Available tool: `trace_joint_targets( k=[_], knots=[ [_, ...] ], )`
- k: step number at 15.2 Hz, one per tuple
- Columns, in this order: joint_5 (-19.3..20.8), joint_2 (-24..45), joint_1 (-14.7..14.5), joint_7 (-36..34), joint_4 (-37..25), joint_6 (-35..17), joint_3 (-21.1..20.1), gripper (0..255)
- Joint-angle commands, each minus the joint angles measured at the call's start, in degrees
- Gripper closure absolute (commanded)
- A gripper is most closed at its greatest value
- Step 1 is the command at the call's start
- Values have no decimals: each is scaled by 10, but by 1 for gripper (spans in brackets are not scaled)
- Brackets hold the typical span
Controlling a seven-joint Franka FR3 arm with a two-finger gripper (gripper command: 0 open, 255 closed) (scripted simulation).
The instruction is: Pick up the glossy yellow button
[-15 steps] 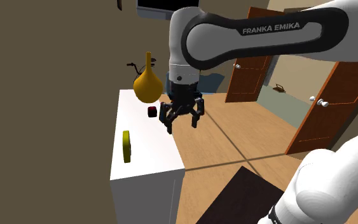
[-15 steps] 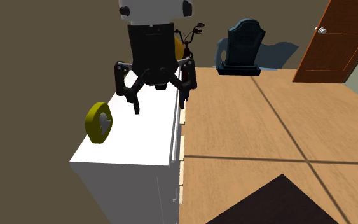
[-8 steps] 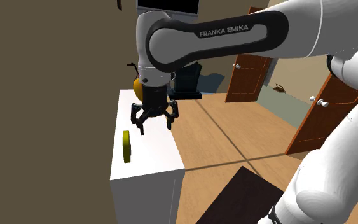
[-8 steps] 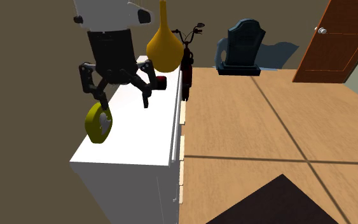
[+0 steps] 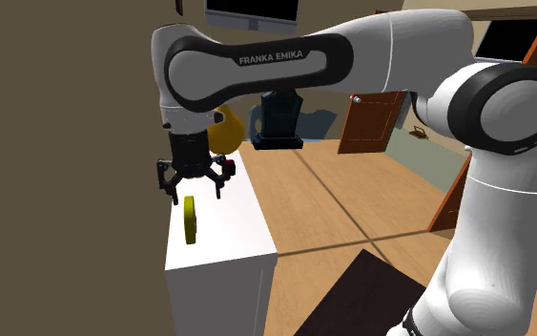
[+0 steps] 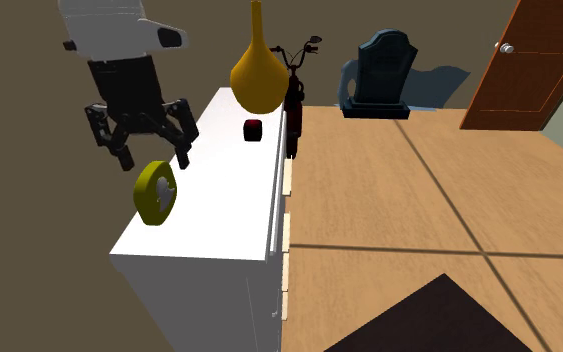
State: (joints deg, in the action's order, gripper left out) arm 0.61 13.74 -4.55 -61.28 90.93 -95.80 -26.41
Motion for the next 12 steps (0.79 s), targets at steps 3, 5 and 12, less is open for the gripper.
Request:
trace_joint_targets(
  k=[3,5,12],
  knots=[
    [6,24,-5,-8,9,-54,2,0],
    [7,26,-5,-7,22,-69,2,0],
    [10,34,-6,-6,19,-74,4,255]
  ],
)
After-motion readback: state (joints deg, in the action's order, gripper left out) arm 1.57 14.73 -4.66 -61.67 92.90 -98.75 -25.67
